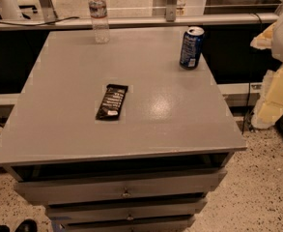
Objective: Pick pepsi can
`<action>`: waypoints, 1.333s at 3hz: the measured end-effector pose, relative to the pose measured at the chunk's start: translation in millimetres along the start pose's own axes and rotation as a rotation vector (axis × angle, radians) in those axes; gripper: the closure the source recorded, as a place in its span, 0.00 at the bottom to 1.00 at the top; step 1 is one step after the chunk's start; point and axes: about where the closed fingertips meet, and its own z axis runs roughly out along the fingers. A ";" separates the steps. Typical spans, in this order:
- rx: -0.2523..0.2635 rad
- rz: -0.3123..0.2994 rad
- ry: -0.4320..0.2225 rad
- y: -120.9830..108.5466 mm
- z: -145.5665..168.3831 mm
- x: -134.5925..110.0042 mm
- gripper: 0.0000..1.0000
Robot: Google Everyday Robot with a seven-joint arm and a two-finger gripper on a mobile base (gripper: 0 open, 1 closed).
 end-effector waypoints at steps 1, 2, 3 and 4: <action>0.000 0.000 0.000 0.0 0.0 0.0 0.00; 0.032 0.041 -0.031 -5.3 6.8 5.4 0.00; 0.088 0.157 -0.121 -27.2 34.0 26.4 0.00; 0.146 0.277 -0.249 -59.7 65.6 42.0 0.00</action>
Offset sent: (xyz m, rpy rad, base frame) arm 0.0215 -0.0229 -0.0270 0.1208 -0.1005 -0.1366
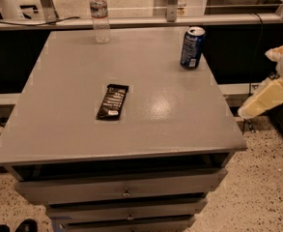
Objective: Pick pepsi can
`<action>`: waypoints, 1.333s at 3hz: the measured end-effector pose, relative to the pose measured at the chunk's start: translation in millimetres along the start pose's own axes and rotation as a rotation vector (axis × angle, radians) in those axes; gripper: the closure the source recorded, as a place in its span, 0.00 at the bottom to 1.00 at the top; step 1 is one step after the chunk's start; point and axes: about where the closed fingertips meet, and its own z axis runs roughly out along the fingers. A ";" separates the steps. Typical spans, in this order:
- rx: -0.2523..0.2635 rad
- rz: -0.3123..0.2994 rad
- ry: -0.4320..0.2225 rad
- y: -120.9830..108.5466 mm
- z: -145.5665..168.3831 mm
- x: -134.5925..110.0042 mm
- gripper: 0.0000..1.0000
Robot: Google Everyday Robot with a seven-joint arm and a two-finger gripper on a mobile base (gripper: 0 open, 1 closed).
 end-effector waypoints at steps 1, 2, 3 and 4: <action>0.067 0.107 -0.159 -42.0 31.4 -2.3 0.00; 0.098 0.208 -0.351 -83.6 69.7 -23.4 0.00; 0.074 0.266 -0.513 -109.9 106.9 -56.3 0.00; 0.042 0.295 -0.630 -128.7 140.0 -87.4 0.00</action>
Offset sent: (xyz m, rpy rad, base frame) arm 0.1811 -0.0074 -0.0326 0.6013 -0.3140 -0.1796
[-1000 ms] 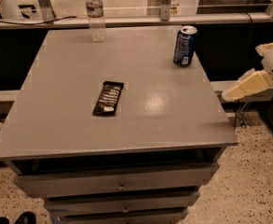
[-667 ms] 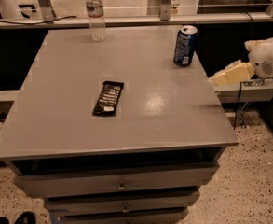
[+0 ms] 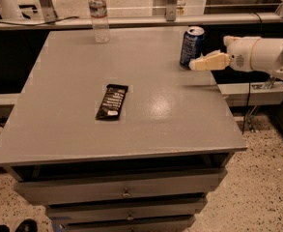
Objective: Pick pepsi can
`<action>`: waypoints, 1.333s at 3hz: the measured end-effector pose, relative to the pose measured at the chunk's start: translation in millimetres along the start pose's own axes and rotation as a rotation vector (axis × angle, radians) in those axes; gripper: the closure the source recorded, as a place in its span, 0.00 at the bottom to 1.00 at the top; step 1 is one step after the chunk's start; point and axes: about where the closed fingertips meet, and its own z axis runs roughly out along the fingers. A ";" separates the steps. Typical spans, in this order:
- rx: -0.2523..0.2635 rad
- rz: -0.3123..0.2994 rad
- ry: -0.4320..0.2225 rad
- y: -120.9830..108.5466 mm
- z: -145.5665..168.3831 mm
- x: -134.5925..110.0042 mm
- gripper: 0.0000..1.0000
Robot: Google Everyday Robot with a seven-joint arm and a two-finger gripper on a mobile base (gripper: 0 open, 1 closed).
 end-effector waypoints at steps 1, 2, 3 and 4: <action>-0.043 0.032 -0.080 -1.5 38.3 -8.0 0.00; -0.078 0.066 -0.125 2.3 62.4 -11.1 0.18; -0.109 0.108 -0.136 9.0 75.3 -9.2 0.42; -0.128 0.134 -0.139 14.1 79.2 -7.8 0.65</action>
Offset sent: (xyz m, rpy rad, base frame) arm 0.0624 0.0596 -0.0154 0.2187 -0.0333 0.0830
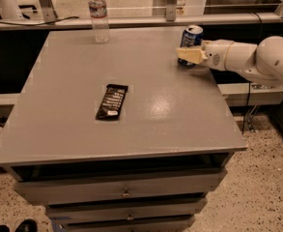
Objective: Pick pepsi can
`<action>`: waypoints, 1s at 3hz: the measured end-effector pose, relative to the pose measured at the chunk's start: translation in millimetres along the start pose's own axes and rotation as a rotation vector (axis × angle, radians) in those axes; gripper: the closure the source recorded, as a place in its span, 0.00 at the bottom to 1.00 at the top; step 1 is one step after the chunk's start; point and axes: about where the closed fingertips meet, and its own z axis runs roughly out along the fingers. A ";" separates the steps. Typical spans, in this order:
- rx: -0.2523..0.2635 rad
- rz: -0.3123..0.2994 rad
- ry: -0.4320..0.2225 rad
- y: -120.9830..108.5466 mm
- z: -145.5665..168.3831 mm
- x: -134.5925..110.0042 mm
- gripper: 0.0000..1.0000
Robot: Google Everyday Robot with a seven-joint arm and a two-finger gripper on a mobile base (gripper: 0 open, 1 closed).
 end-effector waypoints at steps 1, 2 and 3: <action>-0.014 0.003 -0.022 7.1 -1.5 -10.8 0.88; -0.047 -0.030 -0.081 34.4 -9.8 -61.5 1.00; -0.047 -0.030 -0.081 34.4 -9.7 -61.5 1.00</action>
Offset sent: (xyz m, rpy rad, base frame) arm -0.0215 0.0155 0.0673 0.0537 -0.0793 0.0350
